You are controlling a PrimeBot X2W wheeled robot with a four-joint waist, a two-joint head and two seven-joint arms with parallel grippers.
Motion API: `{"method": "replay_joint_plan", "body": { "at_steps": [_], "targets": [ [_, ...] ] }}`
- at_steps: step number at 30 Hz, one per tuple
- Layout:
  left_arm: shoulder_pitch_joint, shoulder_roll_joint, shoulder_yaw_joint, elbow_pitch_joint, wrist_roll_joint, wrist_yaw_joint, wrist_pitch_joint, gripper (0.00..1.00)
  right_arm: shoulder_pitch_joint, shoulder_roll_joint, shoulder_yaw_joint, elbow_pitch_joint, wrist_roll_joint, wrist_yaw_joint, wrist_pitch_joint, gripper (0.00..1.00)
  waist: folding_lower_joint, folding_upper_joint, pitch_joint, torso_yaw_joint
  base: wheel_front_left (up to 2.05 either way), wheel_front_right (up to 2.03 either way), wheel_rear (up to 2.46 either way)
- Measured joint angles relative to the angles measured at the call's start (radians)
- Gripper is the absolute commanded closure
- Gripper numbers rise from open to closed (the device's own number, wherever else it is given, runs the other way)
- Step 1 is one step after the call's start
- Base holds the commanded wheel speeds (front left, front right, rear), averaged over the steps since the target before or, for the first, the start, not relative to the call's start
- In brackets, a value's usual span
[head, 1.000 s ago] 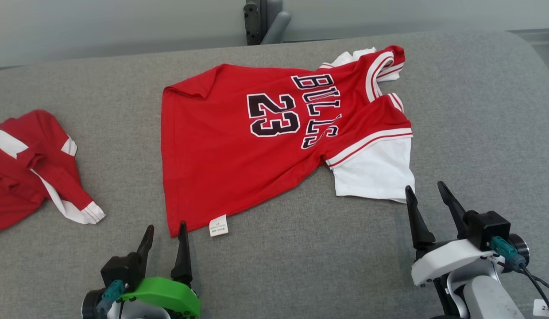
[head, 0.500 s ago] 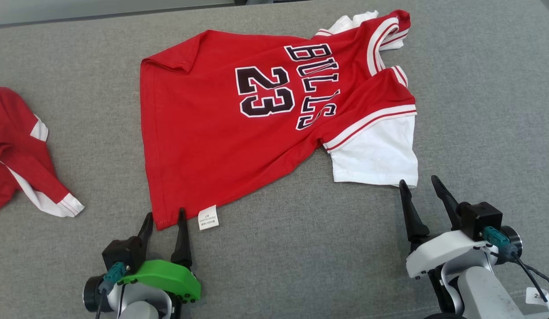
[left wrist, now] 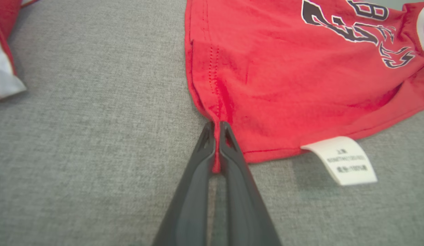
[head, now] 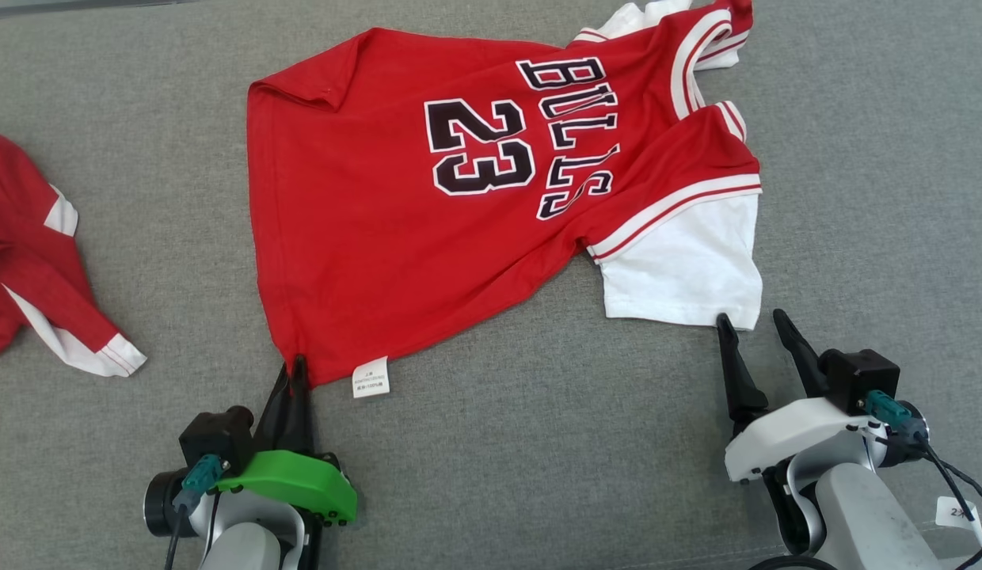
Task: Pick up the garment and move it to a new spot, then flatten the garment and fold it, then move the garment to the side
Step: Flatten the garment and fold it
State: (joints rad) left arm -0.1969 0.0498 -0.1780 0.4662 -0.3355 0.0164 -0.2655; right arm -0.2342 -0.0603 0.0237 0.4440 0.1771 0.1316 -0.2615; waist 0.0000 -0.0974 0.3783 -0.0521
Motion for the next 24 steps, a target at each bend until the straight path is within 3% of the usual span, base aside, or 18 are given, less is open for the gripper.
{"method": "replay_joint_plan", "body": {
  "at_steps": [6,7,8,9,17,24],
  "targets": [
    [-0.009,0.0,-0.002,-0.001,0.017,-0.008,0.0,1.0,-0.031,0.009,0.002,0.05,0.006,0.0,0.0,0.01,0.0,0.0,0.015,0.017,0.0,0.0,0.0],
    [-0.01,-0.001,-0.003,-0.001,0.02,-0.008,0.0,1.0,-0.036,0.008,0.001,0.058,0.006,0.0,-0.001,0.17,0.0,0.0,0.016,0.02,0.0,0.0,0.0],
    [-0.011,-0.001,-0.005,-0.001,0.02,-0.009,0.0,1.0,-0.039,0.008,-0.001,0.065,0.005,0.0,-0.001,0.81,0.0,-0.0001,0.017,0.022,0.0,0.0,0.0],
    [-0.013,-0.001,-0.006,-0.001,0.021,-0.009,0.0,1.0,-0.042,0.009,-0.002,0.071,0.005,0.0,-0.002,1.0,0.0,-0.0001,0.018,0.024,0.0,0.0,0.0],
    [-0.008,-0.002,0.01,-0.009,0.031,-0.015,0.0,1.0,-0.03,0.011,-0.02,0.058,0.005,0.0,-0.001,1.0,0.0,0.0,-0.003,0.024,0.0,0.0,0.0],
    [0.061,-0.001,0.05,-0.043,0.049,-0.018,0.001,1.0,0.043,0.012,-0.019,-0.009,0.035,0.0,0.0,1.0,0.0,0.0,-0.091,0.015,0.0,0.0,0.0]
  ]
}}
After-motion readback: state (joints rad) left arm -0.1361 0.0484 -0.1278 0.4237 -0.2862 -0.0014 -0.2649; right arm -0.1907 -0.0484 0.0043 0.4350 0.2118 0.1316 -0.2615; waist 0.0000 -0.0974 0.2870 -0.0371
